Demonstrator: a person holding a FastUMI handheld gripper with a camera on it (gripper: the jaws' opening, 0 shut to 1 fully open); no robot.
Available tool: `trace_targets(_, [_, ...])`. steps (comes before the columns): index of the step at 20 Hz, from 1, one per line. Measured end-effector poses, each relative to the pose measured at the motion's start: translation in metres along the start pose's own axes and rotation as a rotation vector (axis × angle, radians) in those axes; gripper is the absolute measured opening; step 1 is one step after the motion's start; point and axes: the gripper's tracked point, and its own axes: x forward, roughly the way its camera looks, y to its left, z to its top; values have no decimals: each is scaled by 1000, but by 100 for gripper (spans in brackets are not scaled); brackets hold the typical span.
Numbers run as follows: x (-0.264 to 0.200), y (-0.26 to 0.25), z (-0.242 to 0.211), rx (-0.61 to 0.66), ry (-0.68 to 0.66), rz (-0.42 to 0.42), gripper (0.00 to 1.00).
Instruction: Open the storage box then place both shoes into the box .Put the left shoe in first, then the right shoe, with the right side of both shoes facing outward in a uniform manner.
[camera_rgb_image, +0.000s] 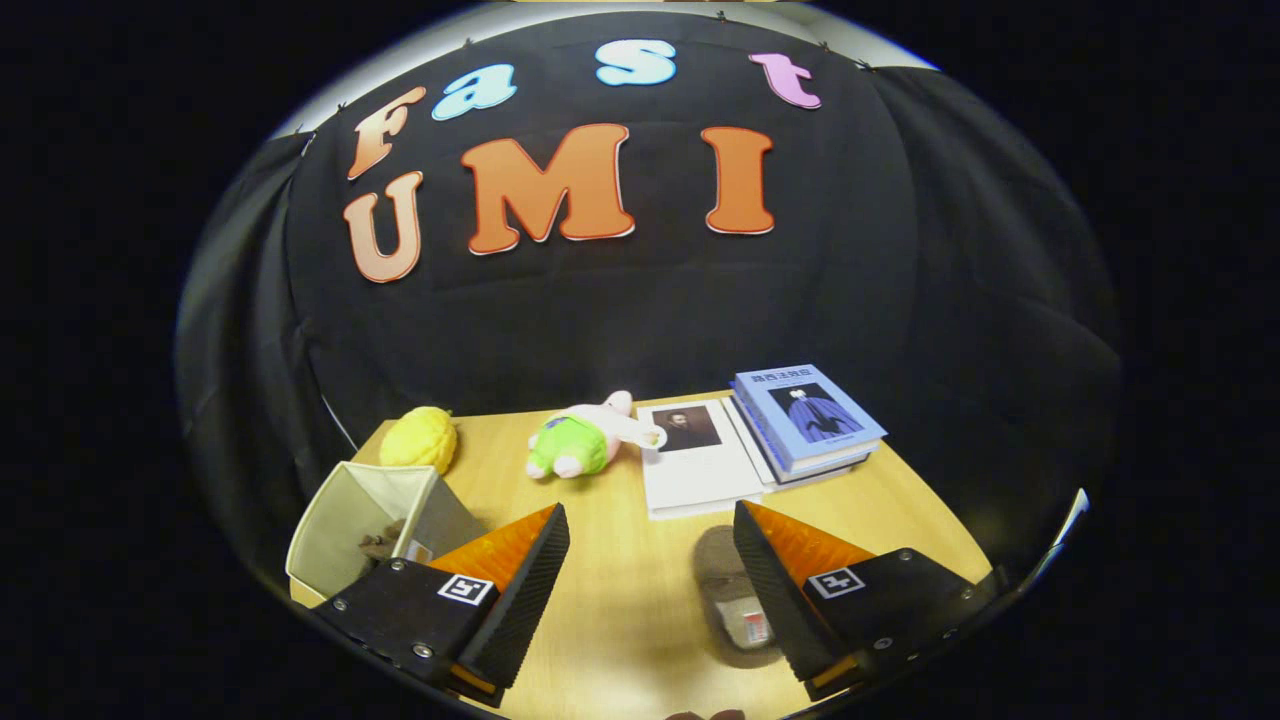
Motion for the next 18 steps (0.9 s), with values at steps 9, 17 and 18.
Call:
trace_targets(9, [13,-92,-81,-15,88,-100,99])
trace_targets(17, [46,-103,-161,29,254,-121,92])
trace_targets(18, [52,-107,-167,22,279,-134,84])
